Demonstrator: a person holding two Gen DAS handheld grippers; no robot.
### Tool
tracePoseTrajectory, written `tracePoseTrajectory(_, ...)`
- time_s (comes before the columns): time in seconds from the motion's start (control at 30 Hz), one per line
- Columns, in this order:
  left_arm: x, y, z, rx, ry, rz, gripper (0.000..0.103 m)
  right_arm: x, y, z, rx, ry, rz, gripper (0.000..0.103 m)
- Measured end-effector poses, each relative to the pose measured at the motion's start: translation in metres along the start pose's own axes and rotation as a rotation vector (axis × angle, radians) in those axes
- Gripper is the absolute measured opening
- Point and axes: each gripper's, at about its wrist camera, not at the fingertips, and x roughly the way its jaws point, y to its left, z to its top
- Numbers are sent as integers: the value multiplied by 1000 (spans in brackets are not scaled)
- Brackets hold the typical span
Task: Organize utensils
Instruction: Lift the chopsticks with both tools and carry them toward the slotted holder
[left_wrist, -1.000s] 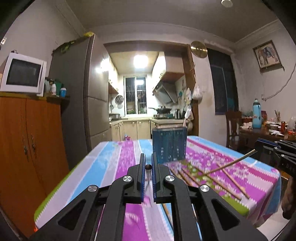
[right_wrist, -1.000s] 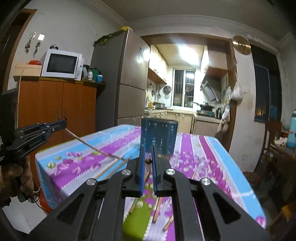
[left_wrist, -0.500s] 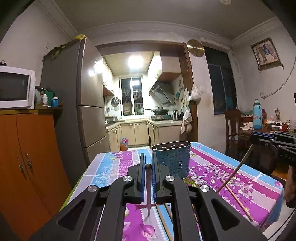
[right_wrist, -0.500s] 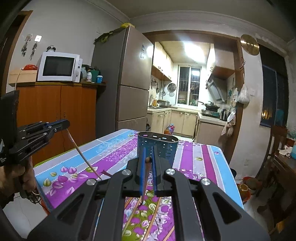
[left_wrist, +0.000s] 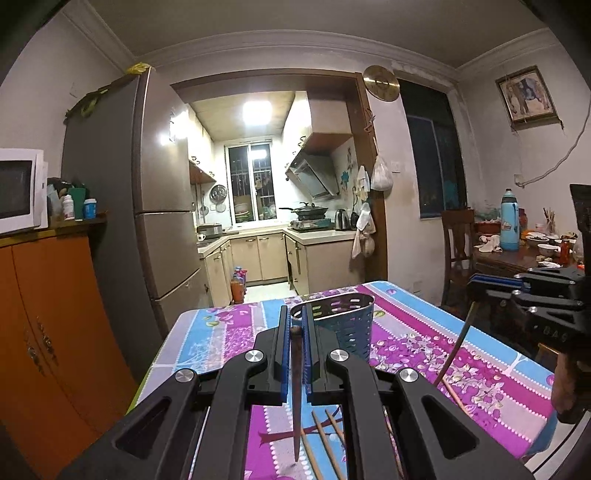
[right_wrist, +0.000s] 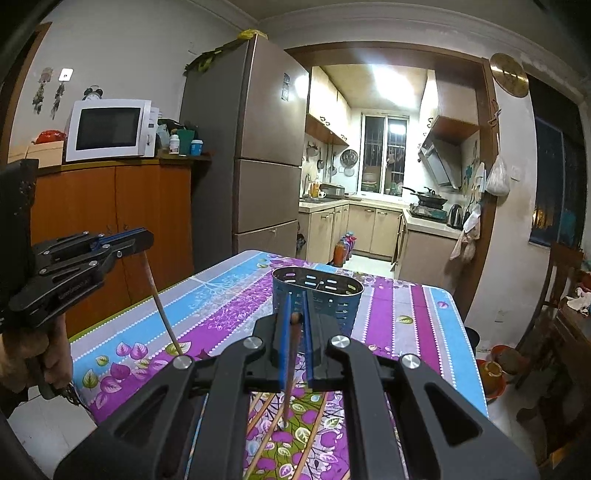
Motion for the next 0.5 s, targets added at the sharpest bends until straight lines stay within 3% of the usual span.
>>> tracePoseTrajectory(0.5,22,-23,53,-28,18,-60,8,14,-25,46,70,-34,8,5)
